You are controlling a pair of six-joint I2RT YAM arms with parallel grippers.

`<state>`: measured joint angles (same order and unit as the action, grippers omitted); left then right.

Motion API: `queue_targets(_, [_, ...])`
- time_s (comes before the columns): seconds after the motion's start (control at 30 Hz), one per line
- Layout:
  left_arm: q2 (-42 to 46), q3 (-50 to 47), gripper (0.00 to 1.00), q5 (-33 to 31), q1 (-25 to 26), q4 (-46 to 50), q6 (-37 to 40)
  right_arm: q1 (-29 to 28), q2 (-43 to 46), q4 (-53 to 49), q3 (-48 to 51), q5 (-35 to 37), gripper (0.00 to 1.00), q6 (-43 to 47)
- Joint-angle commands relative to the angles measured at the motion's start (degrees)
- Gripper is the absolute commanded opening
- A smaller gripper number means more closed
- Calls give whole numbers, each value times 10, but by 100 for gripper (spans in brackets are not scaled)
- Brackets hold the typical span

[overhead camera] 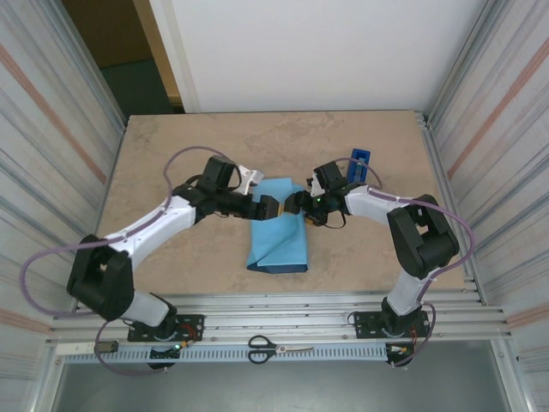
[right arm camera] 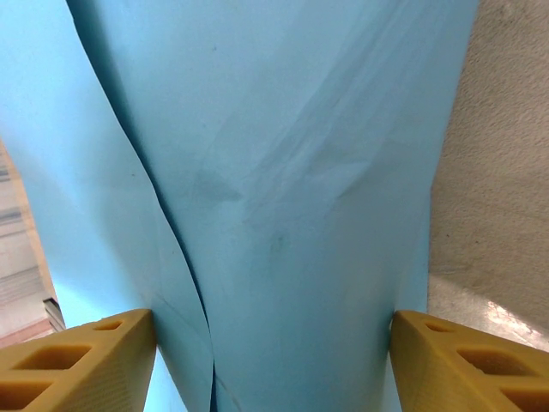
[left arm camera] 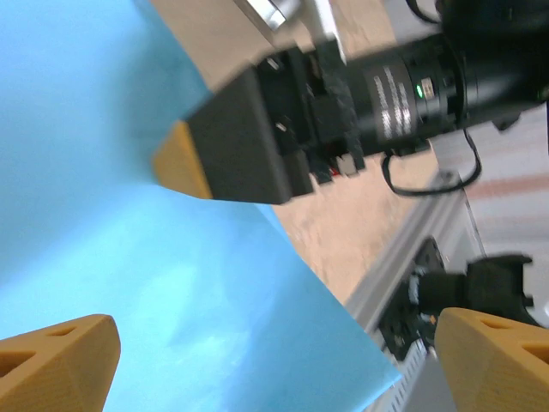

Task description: Wrap the gift box in paper

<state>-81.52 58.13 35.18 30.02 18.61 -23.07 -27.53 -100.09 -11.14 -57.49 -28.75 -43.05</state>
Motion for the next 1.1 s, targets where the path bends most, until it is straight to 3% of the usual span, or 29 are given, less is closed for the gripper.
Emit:
queue_targets(0.0, [6,-29,95,-106,-19,59,-41,-9,-18,-53,23,34,69,3])
queue_targets(0.13, [-15,-30,96,-140,-31,104,-49,-12,-16,-54,24,39,70,2])
queue_targets(0.3, [-7,-60,96,-79,-20,89,-62,-13,-16,-59,20,40,70,1])
queue_targets(0.6, [20,-111,99,-146,82,102,-91,-14,-13,-65,20,48,71,1])
queue_targets(0.77, [46,-122,98,-208,151,156,-106,-15,-11,-68,23,52,71,-1])
queue_targets(0.93, [87,-142,93,-217,199,174,-124,-15,-12,-68,22,54,71,-4])
queue_targets(1.07, [151,-154,87,-229,202,153,-126,-16,-14,-68,21,55,71,-5])
